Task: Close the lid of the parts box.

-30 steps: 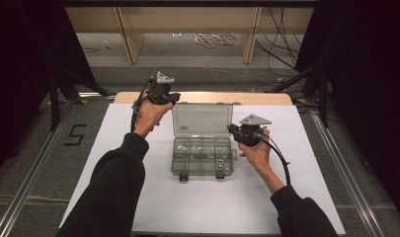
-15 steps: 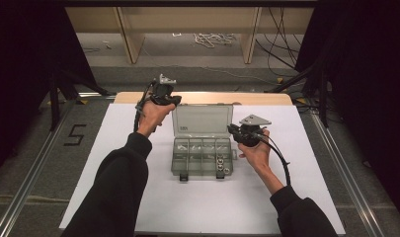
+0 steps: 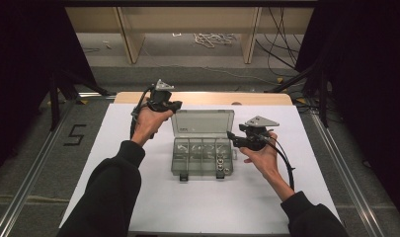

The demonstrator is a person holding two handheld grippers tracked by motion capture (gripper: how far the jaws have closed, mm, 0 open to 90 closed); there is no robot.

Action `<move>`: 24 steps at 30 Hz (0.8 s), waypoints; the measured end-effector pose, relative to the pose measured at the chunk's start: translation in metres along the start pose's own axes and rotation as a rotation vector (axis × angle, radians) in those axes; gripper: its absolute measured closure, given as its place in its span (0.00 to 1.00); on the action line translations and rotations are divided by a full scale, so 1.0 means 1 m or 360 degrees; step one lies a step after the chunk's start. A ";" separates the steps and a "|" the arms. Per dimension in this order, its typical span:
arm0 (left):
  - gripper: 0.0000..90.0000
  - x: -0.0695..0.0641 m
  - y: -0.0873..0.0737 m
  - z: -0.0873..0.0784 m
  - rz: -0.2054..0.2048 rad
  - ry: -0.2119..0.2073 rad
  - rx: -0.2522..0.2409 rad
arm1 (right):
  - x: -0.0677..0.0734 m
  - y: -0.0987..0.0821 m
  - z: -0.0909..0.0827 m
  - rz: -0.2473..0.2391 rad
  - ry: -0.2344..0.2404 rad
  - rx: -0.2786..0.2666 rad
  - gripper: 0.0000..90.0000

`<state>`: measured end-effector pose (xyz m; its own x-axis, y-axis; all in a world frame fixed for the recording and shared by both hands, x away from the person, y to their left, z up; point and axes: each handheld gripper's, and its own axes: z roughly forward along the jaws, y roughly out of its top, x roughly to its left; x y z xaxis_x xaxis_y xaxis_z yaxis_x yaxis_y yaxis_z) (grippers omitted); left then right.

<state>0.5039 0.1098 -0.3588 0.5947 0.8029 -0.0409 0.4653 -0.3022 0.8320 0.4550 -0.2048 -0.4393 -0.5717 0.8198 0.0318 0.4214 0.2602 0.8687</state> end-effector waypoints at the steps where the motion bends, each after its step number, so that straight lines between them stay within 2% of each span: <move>1: 1.00 -0.003 -0.002 -0.003 -0.0024 0.0002 0.0017 | 0.000 0.000 -0.002 -0.0008 -0.0005 -0.0010 0.41; 5: 1.00 -0.010 -0.008 -0.010 0.0029 -0.0040 -0.0018 | 0.005 0.001 -0.015 -0.0018 0.0006 -0.0008 0.37; 6: 1.00 -0.011 -0.009 -0.011 0.0041 -0.0044 -0.0020 | 0.007 0.001 -0.019 -0.0051 -0.0004 -0.0037 0.36; 10: 1.00 -0.018 -0.016 -0.018 0.0067 -0.0061 -0.0049 | 0.012 0.001 -0.033 -0.0054 0.0036 -0.0048 0.33; 14: 1.00 -0.025 -0.025 -0.024 0.0075 -0.0075 -0.0047 | 0.017 0.001 -0.046 -0.0110 0.0035 -0.0038 0.31; 17: 1.00 -0.030 -0.034 -0.030 0.0083 -0.0095 -0.0057 | 0.023 -0.003 -0.051 -0.0155 0.0065 -0.0028 0.30; 18: 1.00 -0.032 -0.036 -0.030 0.0070 -0.0097 -0.0072 | 0.025 -0.004 -0.053 -0.0161 0.0073 -0.0027 0.30; 20: 1.00 -0.034 -0.042 -0.031 0.0093 -0.0109 -0.0072 | 0.027 -0.005 -0.055 -0.0158 0.0089 -0.0025 0.30; 24: 1.00 -0.043 -0.055 -0.032 0.0061 -0.0138 -0.0113 | 0.028 -0.002 -0.061 -0.0154 0.0108 -0.0050 0.30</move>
<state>0.4316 0.1087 -0.3851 0.6669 0.7432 -0.0534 0.3952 -0.2921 0.8709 0.3948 -0.2132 -0.4098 -0.6555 0.7549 -0.0207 0.3403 0.3198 0.8842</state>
